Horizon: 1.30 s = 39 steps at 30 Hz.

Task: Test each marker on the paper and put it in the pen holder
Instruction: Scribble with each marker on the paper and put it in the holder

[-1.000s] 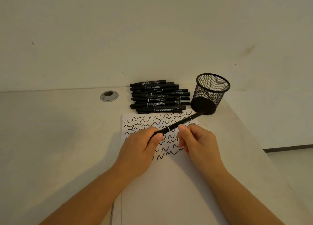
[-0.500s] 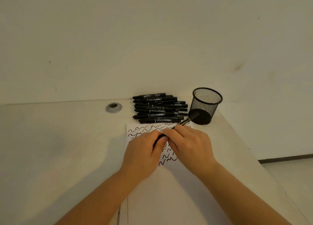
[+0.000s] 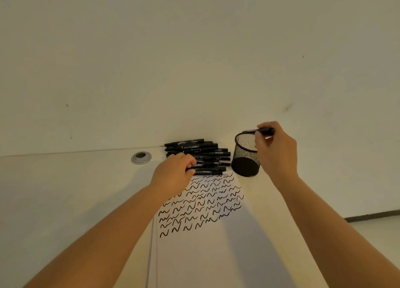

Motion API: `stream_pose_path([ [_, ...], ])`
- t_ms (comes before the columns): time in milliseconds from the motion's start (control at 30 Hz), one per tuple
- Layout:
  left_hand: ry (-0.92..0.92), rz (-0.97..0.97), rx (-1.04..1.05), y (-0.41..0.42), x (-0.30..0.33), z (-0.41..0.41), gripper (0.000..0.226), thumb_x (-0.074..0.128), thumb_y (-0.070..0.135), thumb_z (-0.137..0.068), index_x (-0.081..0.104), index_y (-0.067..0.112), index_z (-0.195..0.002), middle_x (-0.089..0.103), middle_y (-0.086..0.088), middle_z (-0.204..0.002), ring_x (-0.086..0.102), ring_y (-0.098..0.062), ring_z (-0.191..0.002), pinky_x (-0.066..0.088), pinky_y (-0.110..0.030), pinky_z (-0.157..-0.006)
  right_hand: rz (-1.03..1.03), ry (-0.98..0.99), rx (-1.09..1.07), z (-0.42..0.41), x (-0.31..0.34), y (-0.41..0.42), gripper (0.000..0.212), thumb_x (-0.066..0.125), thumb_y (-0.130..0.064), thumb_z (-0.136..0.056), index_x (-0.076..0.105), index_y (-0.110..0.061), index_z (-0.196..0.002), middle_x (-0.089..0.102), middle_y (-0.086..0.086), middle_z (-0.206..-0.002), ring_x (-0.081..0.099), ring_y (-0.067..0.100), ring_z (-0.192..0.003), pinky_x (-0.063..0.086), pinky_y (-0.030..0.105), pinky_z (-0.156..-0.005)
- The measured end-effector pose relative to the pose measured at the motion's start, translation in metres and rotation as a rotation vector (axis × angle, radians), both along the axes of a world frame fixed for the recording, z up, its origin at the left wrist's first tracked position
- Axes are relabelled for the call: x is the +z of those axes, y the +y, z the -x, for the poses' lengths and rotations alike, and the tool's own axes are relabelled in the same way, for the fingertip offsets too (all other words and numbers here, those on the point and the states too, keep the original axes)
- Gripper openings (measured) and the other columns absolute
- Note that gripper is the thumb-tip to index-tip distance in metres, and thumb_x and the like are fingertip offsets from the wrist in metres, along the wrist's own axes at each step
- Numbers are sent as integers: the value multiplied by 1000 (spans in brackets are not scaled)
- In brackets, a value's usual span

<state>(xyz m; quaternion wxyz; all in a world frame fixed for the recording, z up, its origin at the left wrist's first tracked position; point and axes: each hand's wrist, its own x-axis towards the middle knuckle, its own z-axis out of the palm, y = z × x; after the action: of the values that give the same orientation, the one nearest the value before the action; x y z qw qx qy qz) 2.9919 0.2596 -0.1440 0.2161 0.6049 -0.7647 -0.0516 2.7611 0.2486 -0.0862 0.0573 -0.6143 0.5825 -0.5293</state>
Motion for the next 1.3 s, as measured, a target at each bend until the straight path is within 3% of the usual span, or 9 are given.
stream_pose_path([
  [133, -159, -23, 37, -13, -11, -4, 28, 45, 31, -93, 50, 28, -120, 54, 5, -119, 46, -17, -108, 44, -33, -84, -206, -185, -6, 10, -10, -11, 11, 50, -24, -90, 59, -21, -95, 64, -3, -84, 64, 20, -81, 49, 32, -66],
  [233, -211, -32, 59, -18, -16, -6, 28, 45, 32, -93, 51, 28, -120, 54, 4, -119, 47, -17, -108, 43, -32, -82, -265, -84, -43, 12, -17, -15, 18, 47, -26, -91, 60, -16, -96, 61, -3, -80, 57, 18, -77, 37, 22, -53],
  [400, -236, -9, 76, -24, -18, -7, 25, 47, 34, -92, 54, 28, -114, 55, 4, -113, 47, -17, -105, 41, -32, -80, -337, -15, -74, 12, -26, -21, 24, 45, -28, -92, 59, -8, -90, 61, 6, -81, 51, 19, -72, 30, 23, -49],
  [667, -275, 7, 87, -28, -22, -5, 21, 49, 37, -90, 56, 26, -107, 55, 4, -107, 46, -16, -102, 34, -29, -76, -433, 65, -129, 12, -24, -26, 21, 50, -27, -86, 61, -11, -93, 63, 9, -91, 53, 26, -80, 40, 31, -64],
  [900, -314, 53, 100, -29, -24, -6, 23, 42, 36, -94, 50, 22, -110, 51, 2, -111, 45, -17, -102, 31, -29, -74, -305, 15, -173, 14, -17, -10, 41, 56, -31, -87, 43, -18, -123, 56, 0, -94, 53, 20, -80, 36, 30, -66],
  [1000, -142, 79, 126, -20, -10, 0, 20, 41, 32, -95, 50, 20, -108, 54, 2, -107, 48, -17, -97, 35, -29, -73, -78, -49, -163, 12, -12, 7, 30, 53, -25, -88, 46, -21, -117, 48, -10, -71, 50, 11, -64, 35, 29, -57],
  [1100, 230, -52, 78, 1, 8, 16, 13, 42, 28, -95, 48, 19, -103, 61, 3, -97, 57, -14, -87, 47, -33, -77, -81, -137, 36, -1, -15, 28, 5, 52, -26, -88, 57, -28, -88, 53, -9, -60, 47, 4, -55, 40, 25, -54],
  [1200, 561, -180, -50, 29, 19, 33, 5, 42, 24, -95, 45, 27, -91, 64, 10, -86, 60, 1, -82, 44, -19, -77, -184, -211, 219, -19, -24, 49, 16, 53, -32, -88, 59, -31, -73, 55, -11, -57, 45, -1, -50, 36, 11, -47],
  [1300, 585, -245, -182, 51, 20, 44, 13, 44, 24, -94, 44, 35, -86, 64, 11, -81, 60, 9, -76, 41, -12, -69, -277, -288, 382, -32, -30, 61, 20, 51, -34, -89, 62, -27, -74, 53, -12, -52, 43, -1, -46, 34, 12, -45],
])
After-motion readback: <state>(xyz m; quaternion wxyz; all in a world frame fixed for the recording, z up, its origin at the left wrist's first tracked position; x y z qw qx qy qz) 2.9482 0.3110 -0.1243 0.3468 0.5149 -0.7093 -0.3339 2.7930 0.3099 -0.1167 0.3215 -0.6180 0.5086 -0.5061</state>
